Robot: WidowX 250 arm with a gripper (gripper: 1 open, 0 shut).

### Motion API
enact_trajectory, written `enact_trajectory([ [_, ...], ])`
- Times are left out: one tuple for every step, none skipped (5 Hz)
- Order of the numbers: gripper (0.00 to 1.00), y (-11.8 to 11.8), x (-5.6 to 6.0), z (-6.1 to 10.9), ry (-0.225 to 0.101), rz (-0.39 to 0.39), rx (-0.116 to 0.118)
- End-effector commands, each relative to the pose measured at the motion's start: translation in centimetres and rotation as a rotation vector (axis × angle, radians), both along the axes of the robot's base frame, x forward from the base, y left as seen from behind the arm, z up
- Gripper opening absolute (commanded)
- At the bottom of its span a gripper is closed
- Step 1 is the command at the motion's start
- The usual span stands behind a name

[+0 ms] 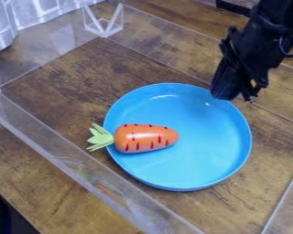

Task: Put the carrot in the blue tray

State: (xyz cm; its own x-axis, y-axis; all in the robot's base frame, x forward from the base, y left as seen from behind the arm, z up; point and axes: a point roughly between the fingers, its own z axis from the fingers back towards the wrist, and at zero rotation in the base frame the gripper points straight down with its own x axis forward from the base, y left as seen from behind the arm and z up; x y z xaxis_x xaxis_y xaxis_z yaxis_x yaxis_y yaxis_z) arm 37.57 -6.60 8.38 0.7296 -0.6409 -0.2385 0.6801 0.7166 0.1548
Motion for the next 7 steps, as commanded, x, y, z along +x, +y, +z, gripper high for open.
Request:
enact_trajectory([
  [0.00, -0.4, 0.2, 3.5, -0.093, -0.015, -0.023],
  [0.00, -0.3, 0.1, 3.4, -0.091, -0.016, -0.022],
  [0.00, -0.3, 0.1, 3.2, -0.089, -0.018, -0.022],
  [0.00, -0.2, 0.0, 3.1, -0.086, -0.019, -0.022],
  [0.00, -0.2, -0.1, 2.9, -0.083, -0.020, -0.022],
  [0.00, -0.2, -0.1, 2.7, -0.080, -0.020, -0.022],
  [0.00, -0.1, -0.2, 2.5, -0.077, -0.018, -0.022],
])
